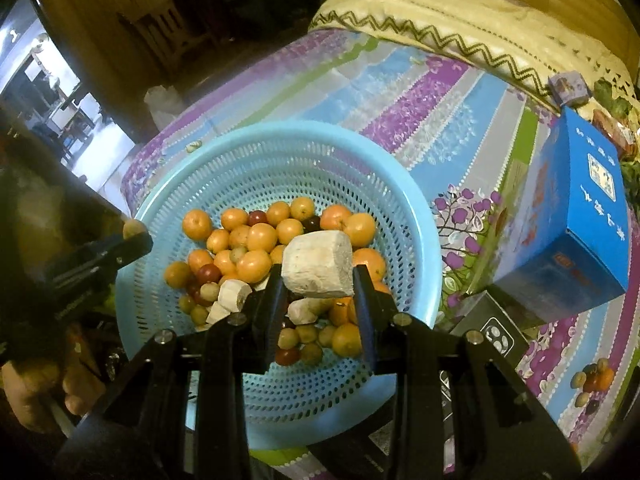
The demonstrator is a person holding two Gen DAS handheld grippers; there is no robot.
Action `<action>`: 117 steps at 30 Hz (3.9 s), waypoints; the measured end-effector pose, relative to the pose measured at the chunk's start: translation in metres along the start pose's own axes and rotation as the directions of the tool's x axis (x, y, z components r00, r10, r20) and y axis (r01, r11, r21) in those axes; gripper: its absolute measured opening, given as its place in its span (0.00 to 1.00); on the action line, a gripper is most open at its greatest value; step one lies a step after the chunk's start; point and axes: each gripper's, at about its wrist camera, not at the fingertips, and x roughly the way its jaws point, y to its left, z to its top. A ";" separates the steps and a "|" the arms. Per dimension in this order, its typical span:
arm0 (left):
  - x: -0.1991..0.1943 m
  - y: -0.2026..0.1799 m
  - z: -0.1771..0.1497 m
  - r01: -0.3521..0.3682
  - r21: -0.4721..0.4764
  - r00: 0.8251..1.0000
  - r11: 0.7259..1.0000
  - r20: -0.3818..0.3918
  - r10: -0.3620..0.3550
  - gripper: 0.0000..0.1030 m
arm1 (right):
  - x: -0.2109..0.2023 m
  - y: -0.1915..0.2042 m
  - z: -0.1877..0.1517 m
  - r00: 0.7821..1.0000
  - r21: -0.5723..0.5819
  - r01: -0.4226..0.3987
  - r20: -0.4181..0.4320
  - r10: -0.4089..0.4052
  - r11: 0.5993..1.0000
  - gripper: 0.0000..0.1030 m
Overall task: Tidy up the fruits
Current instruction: 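Lower both held items into the basket and open both tools, then move both open tools back toward the remaining fruit on the bedspread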
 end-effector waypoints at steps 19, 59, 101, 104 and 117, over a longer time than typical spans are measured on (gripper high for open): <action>0.012 0.003 0.002 0.005 -0.003 0.999 1.000 -0.034 -0.005 0.24 | 0.006 -0.004 0.004 1.000 -0.001 -0.002 -0.024 0.002 1.000 0.33; 0.019 0.002 0.003 -0.033 -0.008 0.999 0.999 -0.028 0.033 0.60 | -0.003 0.001 0.006 1.000 -0.034 -0.019 0.005 0.020 0.999 0.59; -0.025 -0.051 -0.025 -0.199 0.024 0.955 0.980 0.227 0.189 0.99 | -0.117 -0.003 -0.120 0.842 0.013 0.224 0.501 -0.200 0.975 0.94; -0.032 -0.059 -0.027 -0.189 0.024 0.949 0.982 0.261 0.177 1.00 | -0.124 -0.008 -0.130 0.824 0.032 0.228 0.525 -0.210 0.973 0.98; -0.048 -0.151 -0.053 -0.090 0.218 0.943 0.972 0.333 0.013 1.00 | -0.156 -0.051 -0.179 0.766 0.148 0.291 0.556 -0.323 0.945 1.00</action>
